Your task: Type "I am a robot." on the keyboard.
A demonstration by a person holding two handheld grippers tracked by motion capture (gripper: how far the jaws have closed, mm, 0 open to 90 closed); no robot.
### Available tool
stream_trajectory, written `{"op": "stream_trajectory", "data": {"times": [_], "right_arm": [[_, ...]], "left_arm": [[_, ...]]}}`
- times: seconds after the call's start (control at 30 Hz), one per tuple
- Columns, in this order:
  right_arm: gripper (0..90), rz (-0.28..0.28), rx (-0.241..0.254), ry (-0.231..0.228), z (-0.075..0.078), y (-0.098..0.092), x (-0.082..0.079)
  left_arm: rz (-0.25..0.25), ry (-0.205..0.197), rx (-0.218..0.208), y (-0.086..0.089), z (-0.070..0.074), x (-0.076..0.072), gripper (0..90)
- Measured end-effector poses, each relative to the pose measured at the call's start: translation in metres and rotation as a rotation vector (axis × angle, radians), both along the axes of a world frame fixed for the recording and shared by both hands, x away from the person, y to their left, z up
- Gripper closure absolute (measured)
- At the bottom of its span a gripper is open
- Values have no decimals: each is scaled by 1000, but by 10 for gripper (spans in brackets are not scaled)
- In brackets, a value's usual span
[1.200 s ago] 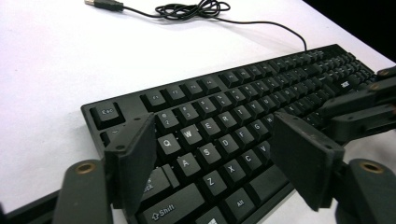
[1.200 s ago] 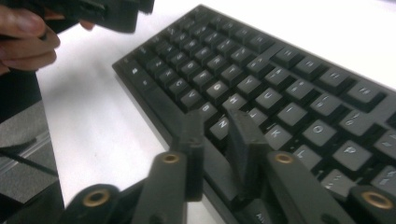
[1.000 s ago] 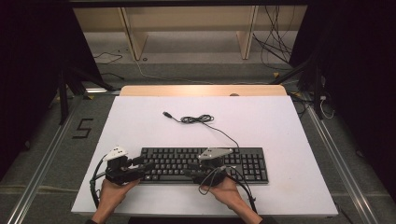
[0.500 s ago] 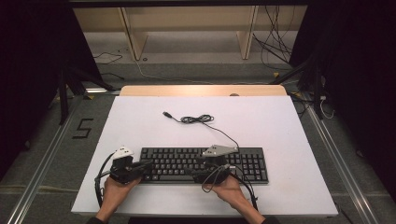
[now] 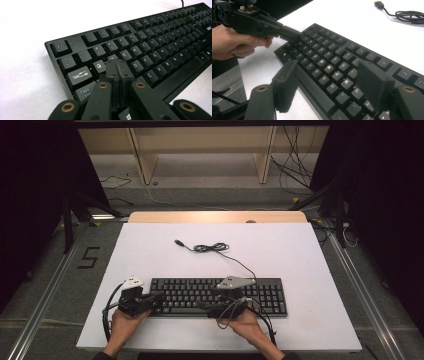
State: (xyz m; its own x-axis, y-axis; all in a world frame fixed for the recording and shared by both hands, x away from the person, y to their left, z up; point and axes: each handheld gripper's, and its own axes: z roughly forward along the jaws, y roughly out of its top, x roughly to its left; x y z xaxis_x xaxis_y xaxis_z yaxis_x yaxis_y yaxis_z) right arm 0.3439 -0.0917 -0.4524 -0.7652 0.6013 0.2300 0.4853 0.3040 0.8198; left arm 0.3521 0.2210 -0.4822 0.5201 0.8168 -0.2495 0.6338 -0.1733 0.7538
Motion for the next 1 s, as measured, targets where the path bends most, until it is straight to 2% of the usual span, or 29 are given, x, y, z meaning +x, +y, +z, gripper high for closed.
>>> {"op": "stream_trajectory", "data": {"times": [0.57,1.0], "right_arm": [[332,5,-2,0,0,-4,-7],[332,8,-3,1,0,-6,-9]], "left_arm": [[8,5,1,-2,-2,2,889],[-4,34,8,-3,-6,3,890]]}}
